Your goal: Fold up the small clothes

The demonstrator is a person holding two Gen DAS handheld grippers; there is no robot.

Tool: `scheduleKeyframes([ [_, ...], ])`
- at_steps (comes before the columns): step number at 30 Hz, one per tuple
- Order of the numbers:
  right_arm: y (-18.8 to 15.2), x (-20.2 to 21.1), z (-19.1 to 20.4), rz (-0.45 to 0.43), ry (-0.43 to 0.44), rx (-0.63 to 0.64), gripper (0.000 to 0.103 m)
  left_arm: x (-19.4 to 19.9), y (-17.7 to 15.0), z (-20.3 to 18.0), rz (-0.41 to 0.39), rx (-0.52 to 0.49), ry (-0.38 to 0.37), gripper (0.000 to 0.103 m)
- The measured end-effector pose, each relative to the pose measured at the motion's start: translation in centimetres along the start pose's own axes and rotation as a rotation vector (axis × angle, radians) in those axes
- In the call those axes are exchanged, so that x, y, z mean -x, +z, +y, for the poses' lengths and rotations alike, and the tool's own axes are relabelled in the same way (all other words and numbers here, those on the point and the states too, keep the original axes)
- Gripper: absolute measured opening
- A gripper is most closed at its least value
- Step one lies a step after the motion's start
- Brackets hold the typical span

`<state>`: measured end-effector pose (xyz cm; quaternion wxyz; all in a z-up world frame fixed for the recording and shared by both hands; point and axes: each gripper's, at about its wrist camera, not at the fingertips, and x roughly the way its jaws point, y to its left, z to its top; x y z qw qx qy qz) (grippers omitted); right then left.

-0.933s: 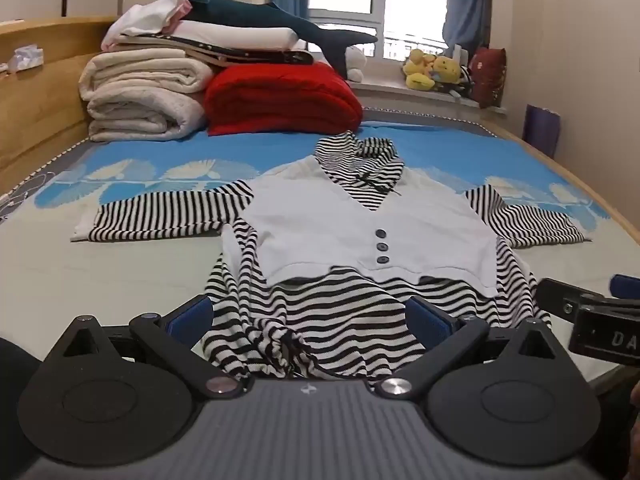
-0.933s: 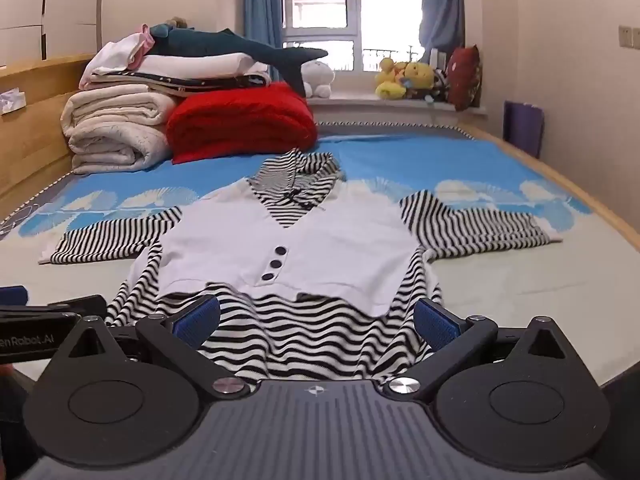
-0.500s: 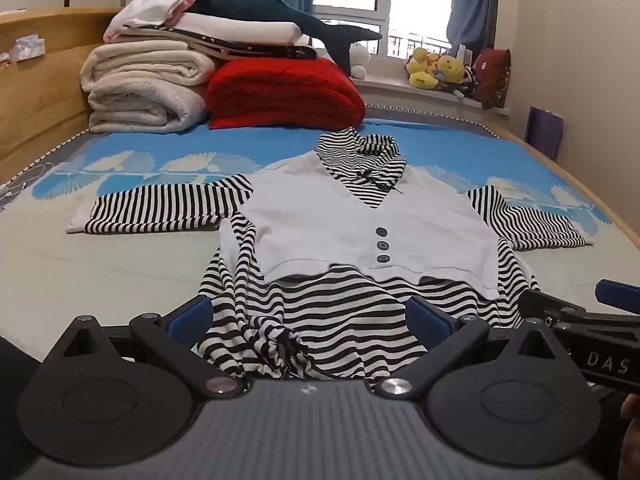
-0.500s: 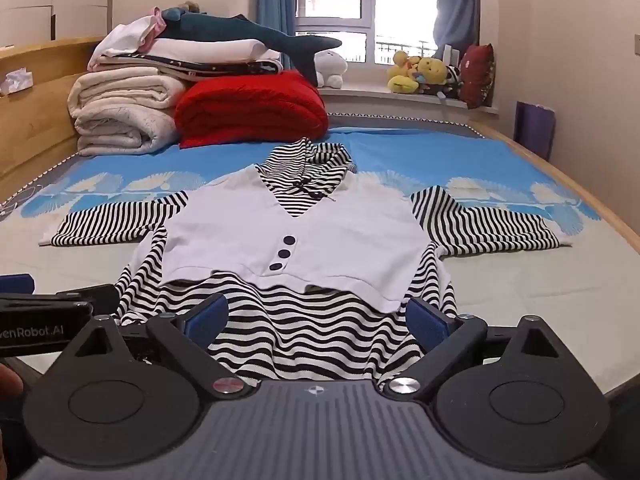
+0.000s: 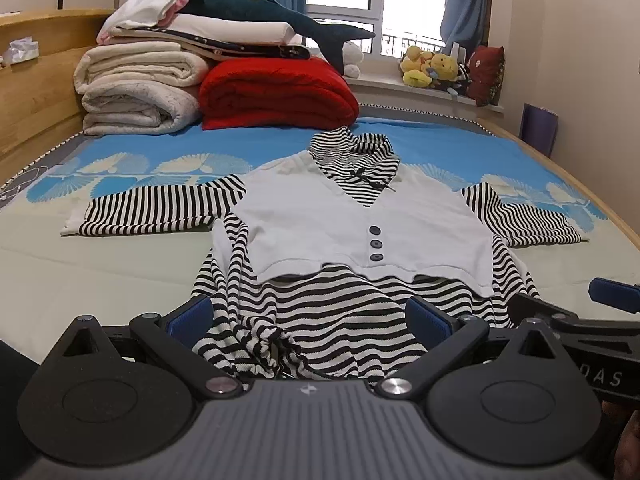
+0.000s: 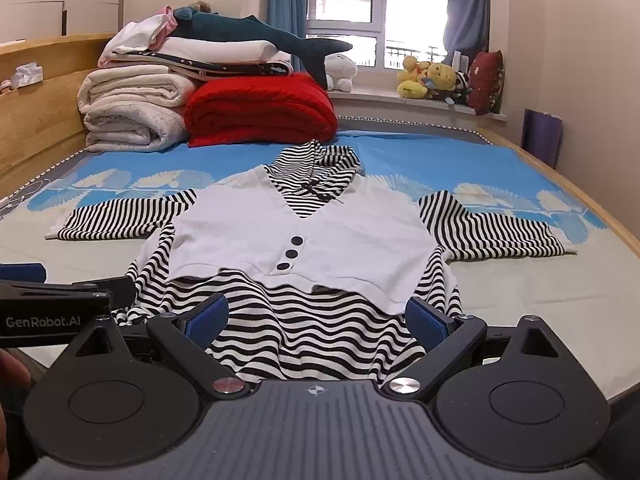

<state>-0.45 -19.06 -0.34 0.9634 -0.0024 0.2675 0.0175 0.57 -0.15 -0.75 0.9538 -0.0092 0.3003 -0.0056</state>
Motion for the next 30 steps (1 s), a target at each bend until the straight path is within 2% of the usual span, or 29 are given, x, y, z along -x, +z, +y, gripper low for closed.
scheduleKeyframes([
  [7, -0.14, -0.16, 0.15, 0.000, 0.002, -0.004, 0.095, -0.04, 0.07, 0.05, 0.003, -0.001, 0.003, 0.102],
  [9, -0.21, -0.21, 0.24, -0.001, 0.007, 0.001, 0.089, -0.11, 0.06, -0.01, 0.005, -0.003, 0.006, 0.102],
  [11, -0.25, -0.21, 0.30, -0.001, 0.006, 0.005, 0.088, -0.17, 0.07, -0.03, 0.006, -0.005, 0.006, 0.102],
  [30, -0.37, -0.61, 0.02, 0.007, -0.007, -0.009, 0.088, -0.33, 0.17, -0.19, 0.008, -0.015, 0.000, 0.102],
])
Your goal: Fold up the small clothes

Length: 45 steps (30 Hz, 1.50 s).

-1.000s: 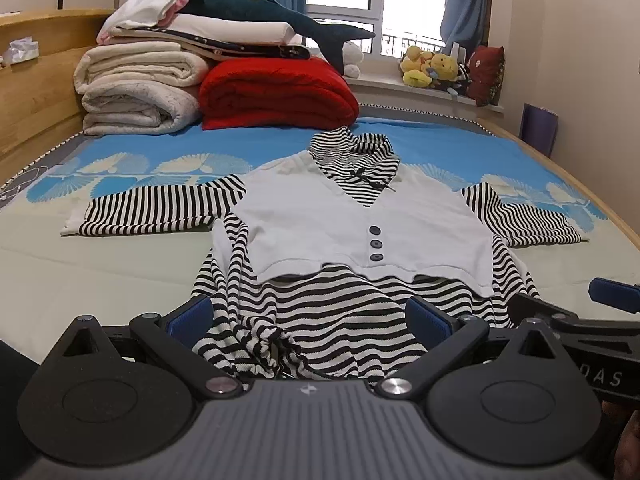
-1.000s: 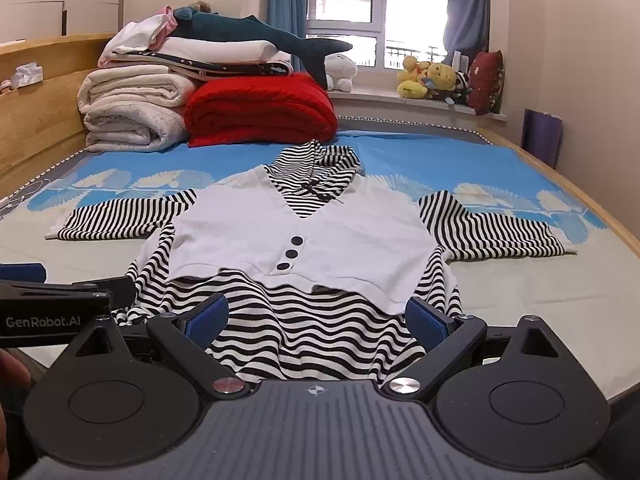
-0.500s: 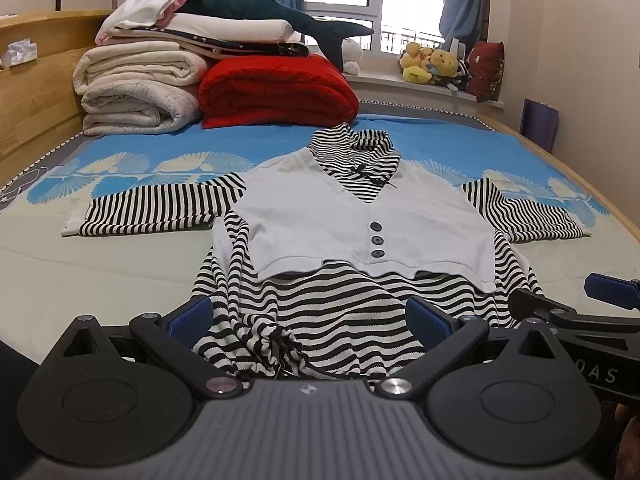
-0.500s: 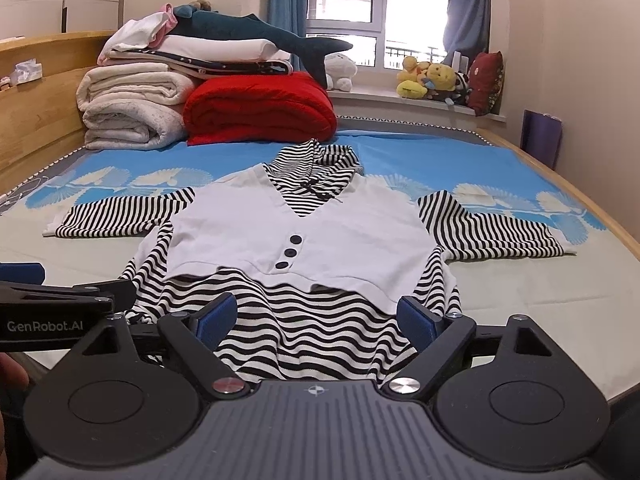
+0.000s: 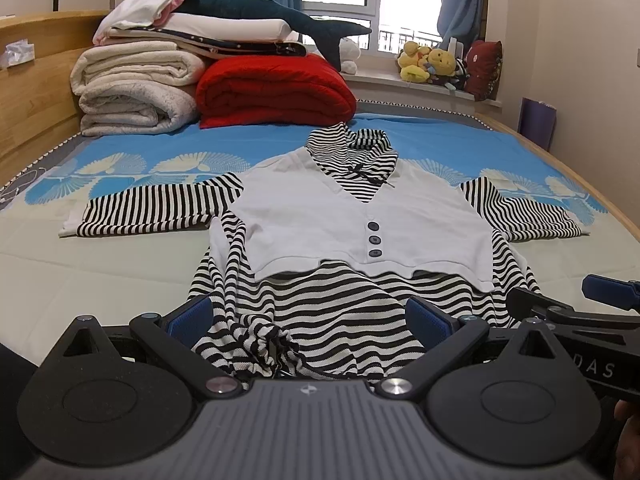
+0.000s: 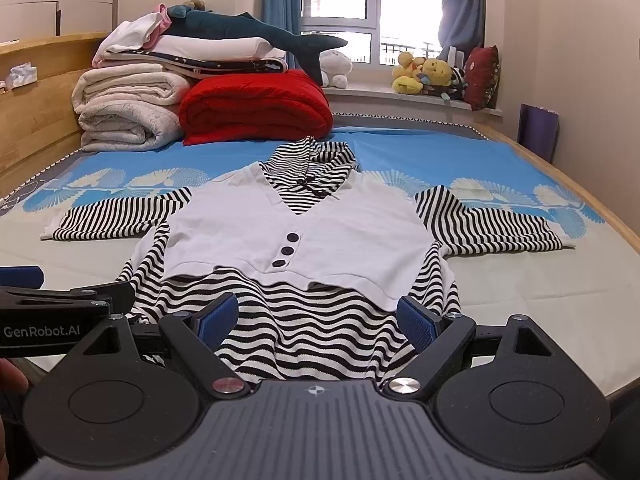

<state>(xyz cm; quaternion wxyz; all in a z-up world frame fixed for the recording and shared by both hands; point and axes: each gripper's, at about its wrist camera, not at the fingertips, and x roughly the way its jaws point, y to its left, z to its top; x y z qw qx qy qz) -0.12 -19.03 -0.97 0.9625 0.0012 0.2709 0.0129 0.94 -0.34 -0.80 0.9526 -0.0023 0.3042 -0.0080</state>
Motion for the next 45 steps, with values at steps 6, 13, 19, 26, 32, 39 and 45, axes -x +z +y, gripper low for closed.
scheduleKeyframes([
  [6, 0.0, 0.0, 0.0, 0.000, 0.000, -0.001, 0.087, 0.0, 0.0, 0.0, 0.000, 0.000, 0.000, 0.102],
  [13, 0.0, 0.0, 0.0, -0.002, 0.001, -0.002, 0.087, 0.0, 0.0, 0.0, -0.001, -0.001, 0.000, 0.102],
  [19, 0.0, -0.1, -0.1, 0.002, -0.001, -0.010, 0.087, 0.0, 0.0, 0.0, -0.005, 0.001, -0.001, 0.102],
  [26, 0.1, 0.1, -0.2, -0.017, -0.007, -0.014, 0.086, 0.5, 0.8, 0.2, -0.047, -0.015, -0.016, 0.094],
  [32, 4.2, 0.5, -4.7, -0.072, -0.034, -0.091, 0.078, -0.5, 5.5, 4.0, -0.060, -0.031, -0.095, 0.040],
  [39, 7.7, -3.6, -11.5, -0.049, -0.064, -0.087, 0.075, -8.1, 8.3, 8.6, 0.093, -0.023, -0.090, 0.040],
  [45, 2.7, -10.7, -14.9, 0.269, -0.081, -0.316, 0.074, -14.8, 6.2, 12.6, 0.365, 0.223, -0.056, 0.047],
])
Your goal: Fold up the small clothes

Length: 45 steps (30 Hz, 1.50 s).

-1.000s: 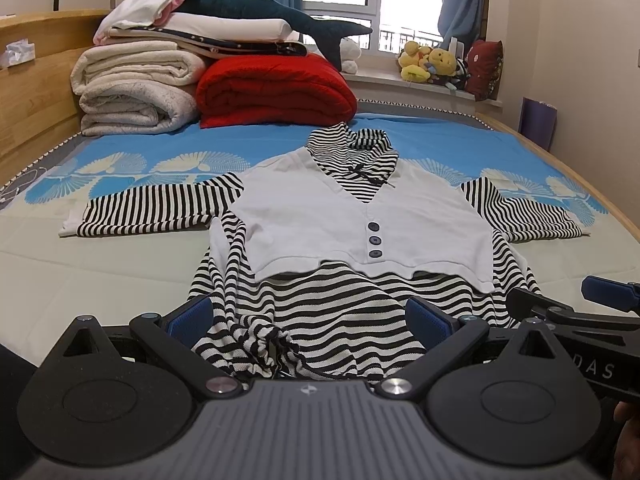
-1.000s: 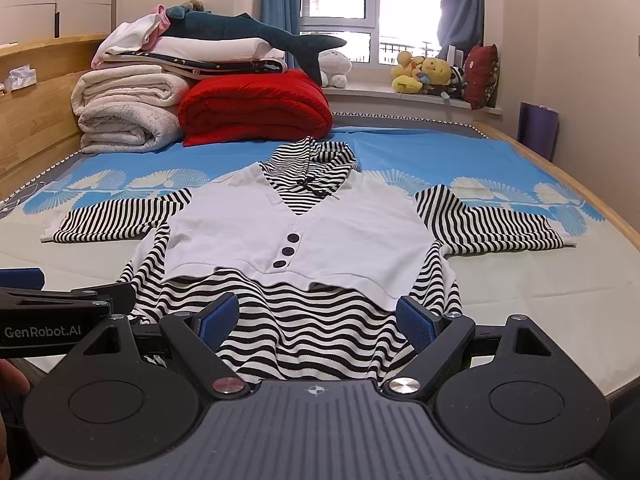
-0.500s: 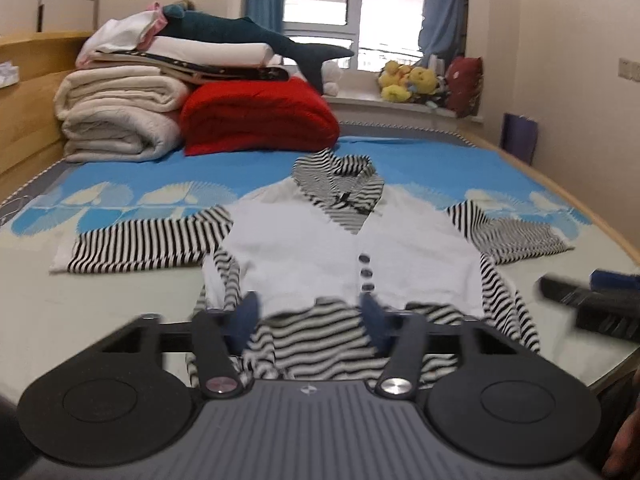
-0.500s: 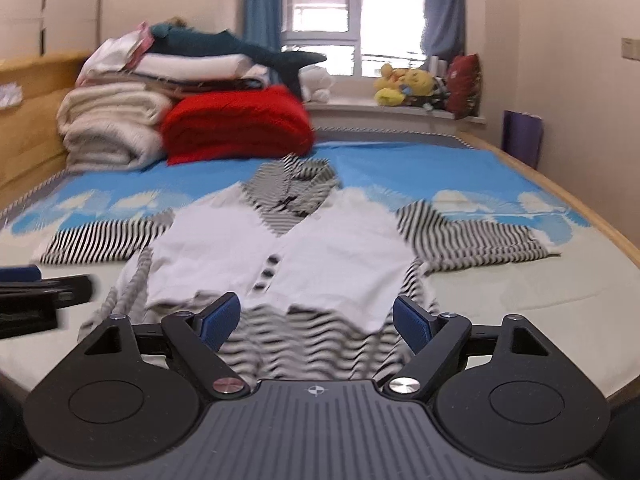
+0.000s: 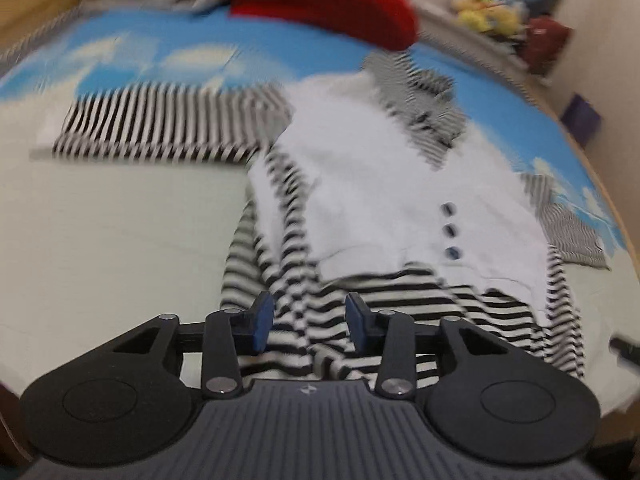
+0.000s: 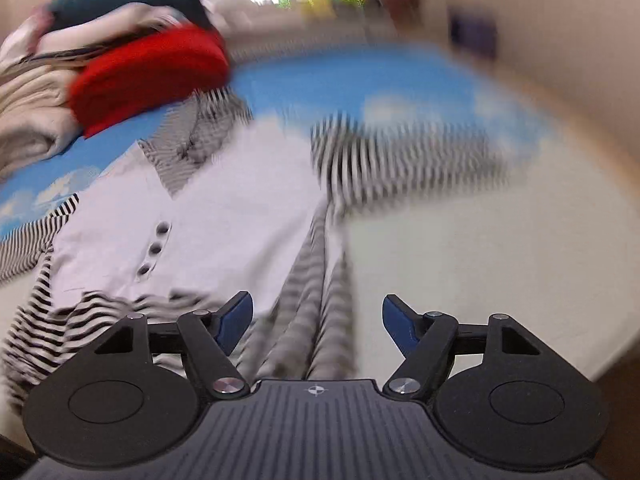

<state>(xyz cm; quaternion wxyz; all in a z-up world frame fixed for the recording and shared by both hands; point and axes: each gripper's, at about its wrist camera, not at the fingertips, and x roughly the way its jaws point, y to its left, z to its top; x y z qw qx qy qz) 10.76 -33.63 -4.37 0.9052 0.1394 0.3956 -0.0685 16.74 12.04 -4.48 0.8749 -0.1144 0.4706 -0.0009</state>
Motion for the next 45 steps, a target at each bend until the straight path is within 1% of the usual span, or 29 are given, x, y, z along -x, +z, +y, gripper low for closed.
scheduleKeyframes([
  [1, -0.2, -0.9, -0.4, 0.050, 0.031, -0.051, 0.074, -0.8, 0.0, 0.4, 0.022, 0.013, 0.027, 0.054],
  [3, -0.9, -2.4, -0.6, 0.128, 0.038, -0.090, 0.073, -2.2, 0.1, 1.0, 0.082, 0.037, 0.049, 0.064],
  [5, -1.3, -3.5, -0.4, 0.181, 0.013, -0.083, 0.073, -3.4, -0.1, 1.6, 0.139, 0.076, 0.053, 0.066],
  [9, -2.1, -5.1, -0.7, 0.265, -0.030, -0.119, 0.073, -5.4, -0.9, 2.4, 0.227, 0.129, 0.098, 0.066],
  [11, -2.5, -5.7, -1.5, 0.301, -0.057, -0.137, 0.073, -6.0, -1.5, 2.7, 0.257, 0.161, 0.111, 0.065],
  [12, -2.9, -6.1, -1.7, 0.326, -0.069, -0.147, 0.073, -6.2, -1.8, 2.8, 0.265, 0.170, 0.107, 0.062],
  [13, -3.2, -6.3, -1.9, 0.345, -0.070, -0.153, 0.073, -6.3, -2.0, 2.8, 0.267, 0.170, 0.097, 0.052],
  [14, -3.5, -6.4, -2.1, 0.358, -0.068, -0.157, 0.072, -6.3, -2.1, 2.6, 0.268, 0.159, 0.085, 0.044],
  [16, -3.7, -6.1, -2.3, 0.362, -0.039, -0.159, 0.050, -6.0, -2.4, 2.2, 0.266, 0.122, 0.058, 0.015],
  [17, -3.7, -5.8, -2.3, 0.359, -0.015, -0.158, 0.026, -5.8, -2.6, 1.9, 0.264, 0.104, 0.042, 0.010],
  [18, -3.5, -5.3, -2.4, 0.339, -0.004, -0.158, 0.011, -5.3, -2.7, 1.7, 0.259, 0.090, 0.031, 0.009],
  [21, -2.5, -3.7, -3.4, 0.244, -0.035, -0.189, 0.007, -3.7, -3.3, 1.0, 0.235, 0.065, -0.026, 0.008],
  [23, -1.9, -2.1, -4.4, 0.167, -0.073, -0.211, 0.007, -2.5, -3.9, 0.8, 0.214, 0.059, -0.070, 0.008],
  [25, -1.8, -1.4, -4.8, 0.148, -0.072, -0.201, 0.007, -2.0, -4.6, 0.8, 0.227, 0.041, -0.054, 0.008],
  [26, -2.0, -1.6, -4.8, 0.174, -0.067, -0.176, 0.007, -2.2, -4.9, 1.1, 0.247, 0.036, -0.030, 0.008],
  [28, -2.9, -2.7, -4.5, 0.267, -0.042, -0.127, 0.010, -2.6, -5.3, 1.5, 0.285, 0.018, 0.028, 0.010],
  [29, -3.5, -3.1, -4.5, 0.305, -0.033, -0.107, 0.014, -2.7, -5.4, 1.7, 0.292, 0.013, 0.038, 0.012],
  [30, -3.7, -3.0, -4.5, 0.306, -0.038, -0.094, 0.022, -2.6, -5.3, 1.8, 0.291, 0.013, 0.038, 0.020],
  [31, -3.6, -2.7, -4.4, 0.293, -0.051, -0.085, 0.028, -2.2, -5.1, 1.9, 0.274, 0.018, 0.035, 0.025],
  [32, -3.4, -2.3, -4.5, 0.270, -0.064, -0.078, 0.036, -1.8, -4.8, 1.9, 0.248, 0.020, 0.033, 0.026],
  [33, -3.1, -1.6, -4.6, 0.233, -0.069, -0.083, 0.039, -1.3, -4.4, 1.8, 0.211, 0.020, 0.034, 0.029],
  [35, -2.5, -0.7, -4.8, 0.178, -0.053, -0.103, 0.040, 0.1, -4.0, 1.6, 0.132, 0.006, 0.017, 0.029],
  [37, -2.2, -0.2, -4.7, 0.150, -0.018, -0.110, 0.043, 0.8, -3.9, 1.1, 0.094, -0.014, -0.019, 0.029],
  [39, -2.4, -0.4, -4.3, 0.160, 0.007, -0.083, 0.046, 0.5, -4.0, 0.7, 0.107, -0.042, -0.031, 0.029],
  [41, -3.1, -1.6, -3.5, 0.223, 0.000, -0.034, 0.052, -0.9, -4.7, 0.2, 0.176, -0.089, 0.019, 0.029],
  [42, -3.9, -2.1, -3.1, 0.269, -0.023, -0.002, 0.054, -1.8, -5.1, 0.0, 0.224, -0.115, 0.061, 0.030],
  [43, -4.4, -3.1, -2.7, 0.320, -0.064, 0.038, 0.054, -2.4, -5.5, 0.1, 0.260, -0.132, 0.105, 0.035],
  [44, -4.8, -3.5, -2.6, 0.337, -0.107, 0.064, 0.056, -2.5, -5.6, 0.1, 0.259, -0.133, 0.125, 0.037],
  [45, -4.7, -3.4, -2.6, 0.319, -0.121, 0.066, 0.059, -2.2, -5.5, 0.0, 0.241, -0.134, 0.135, 0.039],
])
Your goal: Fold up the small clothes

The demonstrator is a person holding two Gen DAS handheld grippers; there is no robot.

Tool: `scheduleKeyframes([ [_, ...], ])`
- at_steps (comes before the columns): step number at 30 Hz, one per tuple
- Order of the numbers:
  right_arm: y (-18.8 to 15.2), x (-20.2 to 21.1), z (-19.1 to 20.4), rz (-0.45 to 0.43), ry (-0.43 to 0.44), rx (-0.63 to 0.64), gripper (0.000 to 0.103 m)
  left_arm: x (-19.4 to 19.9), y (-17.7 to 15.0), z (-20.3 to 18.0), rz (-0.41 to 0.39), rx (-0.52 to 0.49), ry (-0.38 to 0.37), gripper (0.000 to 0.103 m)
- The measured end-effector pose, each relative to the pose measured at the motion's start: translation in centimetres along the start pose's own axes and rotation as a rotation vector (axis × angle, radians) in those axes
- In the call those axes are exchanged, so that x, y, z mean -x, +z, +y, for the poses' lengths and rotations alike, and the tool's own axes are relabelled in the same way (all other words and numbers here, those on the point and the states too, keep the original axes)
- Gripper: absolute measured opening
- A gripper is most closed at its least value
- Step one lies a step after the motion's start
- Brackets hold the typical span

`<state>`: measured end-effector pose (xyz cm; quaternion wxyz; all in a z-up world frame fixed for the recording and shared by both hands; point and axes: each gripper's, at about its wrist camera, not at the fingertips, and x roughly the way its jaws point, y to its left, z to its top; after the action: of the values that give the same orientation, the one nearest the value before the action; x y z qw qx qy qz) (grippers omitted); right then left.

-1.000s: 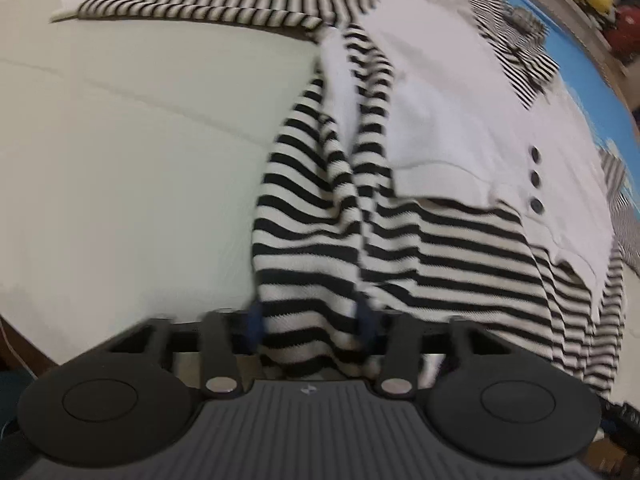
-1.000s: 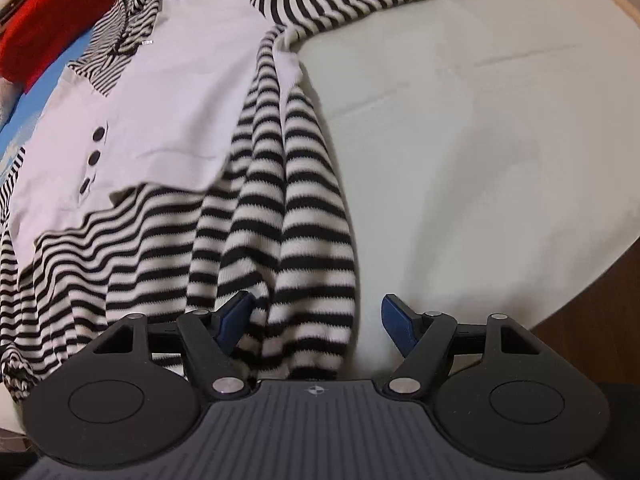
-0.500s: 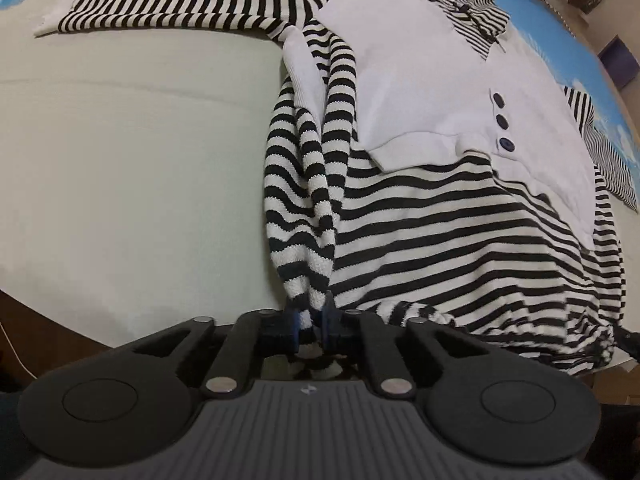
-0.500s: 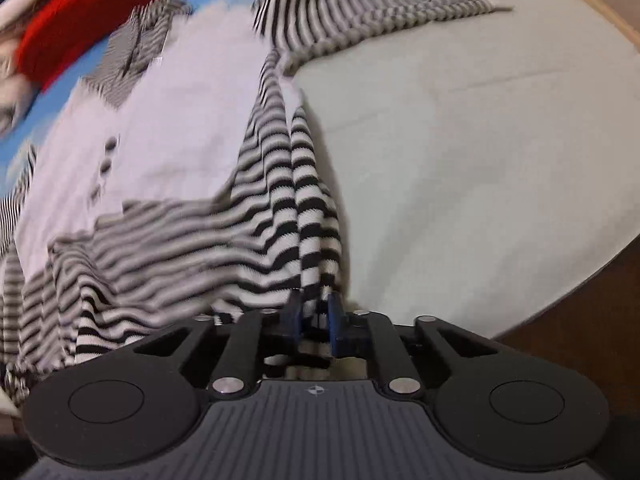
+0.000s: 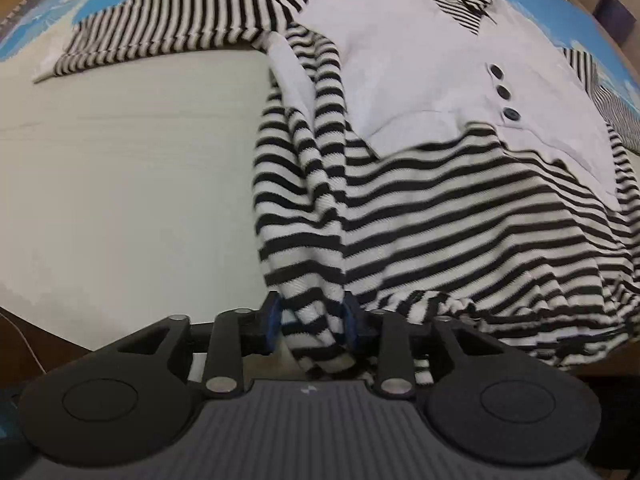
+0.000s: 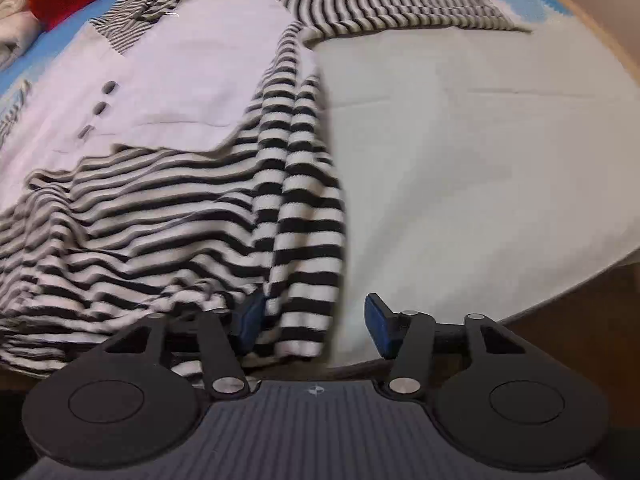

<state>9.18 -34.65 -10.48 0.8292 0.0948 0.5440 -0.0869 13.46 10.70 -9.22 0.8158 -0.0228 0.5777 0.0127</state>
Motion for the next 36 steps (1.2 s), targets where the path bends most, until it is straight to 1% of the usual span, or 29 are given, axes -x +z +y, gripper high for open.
scheduleKeyframes([
  [1, 0.2, 0.5, 0.1, -0.031, -0.010, -0.002, 0.059, 0.6, 0.1, 0.0, -0.032, -0.001, 0.004, 0.038],
  [2, 0.4, 1.3, 0.1, -0.086, -0.023, -0.001, 0.058, 1.4, 0.3, -0.1, -0.073, -0.002, -0.001, 0.038],
  [4, 0.6, 2.9, 0.2, -0.177, -0.034, 0.004, 0.057, 2.8, 0.4, -0.2, -0.140, -0.007, -0.033, 0.038],
  [5, 0.7, 3.3, 0.2, -0.197, -0.031, 0.008, 0.058, 3.1, 0.5, -0.3, -0.151, -0.015, -0.052, 0.039],
  [6, 0.8, 3.1, 0.3, -0.186, -0.030, 0.013, 0.059, 3.0, 0.5, -0.7, -0.146, -0.026, -0.063, 0.040],
  [7, 0.8, 2.4, 0.5, -0.153, -0.032, 0.022, 0.060, 2.6, 0.5, -0.8, -0.123, -0.040, -0.065, 0.044],
  [9, 0.4, 0.4, 1.1, -0.036, -0.075, 0.066, 0.061, 1.3, 0.3, -1.3, -0.051, -0.072, -0.035, 0.052],
  [10, 0.1, 0.0, 1.4, -0.031, -0.112, 0.079, 0.061, 0.6, 0.1, -1.5, -0.016, -0.091, -0.001, 0.052],
  [11, 0.1, 0.1, 1.6, -0.057, -0.131, 0.084, 0.062, 0.2, 0.0, -1.7, -0.002, -0.102, 0.032, 0.053],
  [12, 0.3, 0.7, 1.9, -0.098, -0.148, 0.086, 0.061, 0.4, 0.0, -1.7, -0.010, -0.103, 0.046, 0.053],
  [13, 0.6, 1.5, 2.1, -0.153, -0.160, 0.085, 0.061, 0.8, 0.3, -1.7, -0.036, -0.095, 0.043, 0.053],
  [15, 1.1, 3.5, 2.4, -0.275, -0.173, 0.071, 0.061, 2.4, 0.9, -1.5, -0.117, -0.069, 0.018, 0.055],
  [17, 1.4, 5.6, 2.6, -0.373, -0.168, 0.038, 0.061, 4.2, 1.4, -1.1, -0.213, -0.030, -0.008, 0.061],
  [18, 1.9, 6.7, 2.6, -0.424, -0.152, 0.018, 0.062, 4.9, 1.7, -0.9, -0.253, -0.010, -0.016, 0.067],
  [19, 2.4, 7.8, 2.6, -0.470, -0.130, 0.006, 0.062, 5.8, 2.0, -0.8, -0.296, 0.014, -0.017, 0.070],
  [21, 3.8, 9.4, 2.9, -0.541, -0.081, 0.000, 0.063, 7.1, 2.5, -0.7, -0.359, 0.054, -0.009, 0.071],
  [22, 4.6, 10.2, 3.0, -0.571, -0.052, 0.001, 0.063, 7.5, 3.5, -1.1, -0.381, 0.069, -0.008, 0.071],
  [24, 6.5, 11.5, 3.4, -0.623, -0.006, 0.028, 0.065, 8.5, 4.1, -1.2, -0.443, 0.091, -0.025, 0.071],
  [26, 8.3, 12.5, 4.2, -0.663, 0.000, 0.074, 0.066, 10.0, 4.5, -1.7, -0.514, 0.093, -0.025, 0.074],
  [28, 9.9, 13.1, 4.7, -0.695, 0.013, 0.116, 0.068, 11.6, 5.0, -2.2, -0.578, 0.084, -0.022, 0.080],
  [29, 10.7, 13.0, 4.8, -0.708, 0.019, 0.130, 0.068, 12.4, 5.2, -2.3, -0.609, 0.076, -0.012, 0.081],
  [31, 10.9, 12.8, 4.7, -0.728, 0.012, 0.135, 0.068, 14.0, 5.7, -2.7, -0.662, 0.054, 0.019, 0.082],
  [32, 10.8, 12.4, 4.7, -0.721, 0.003, 0.120, 0.068, 14.9, 6.0, -2.9, -0.686, 0.042, 0.032, 0.082],
  [34, 11.3, 11.3, 4.8, -0.639, -0.012, 0.062, 0.066, 16.7, 7.1, -2.7, -0.731, 0.025, 0.030, 0.082],
  [36, 11.5, 11.2, 4.9, -0.633, 0.011, 0.030, 0.065, 17.7, 9.0, -2.3, -0.757, 0.037, 0.042, 0.082],
])
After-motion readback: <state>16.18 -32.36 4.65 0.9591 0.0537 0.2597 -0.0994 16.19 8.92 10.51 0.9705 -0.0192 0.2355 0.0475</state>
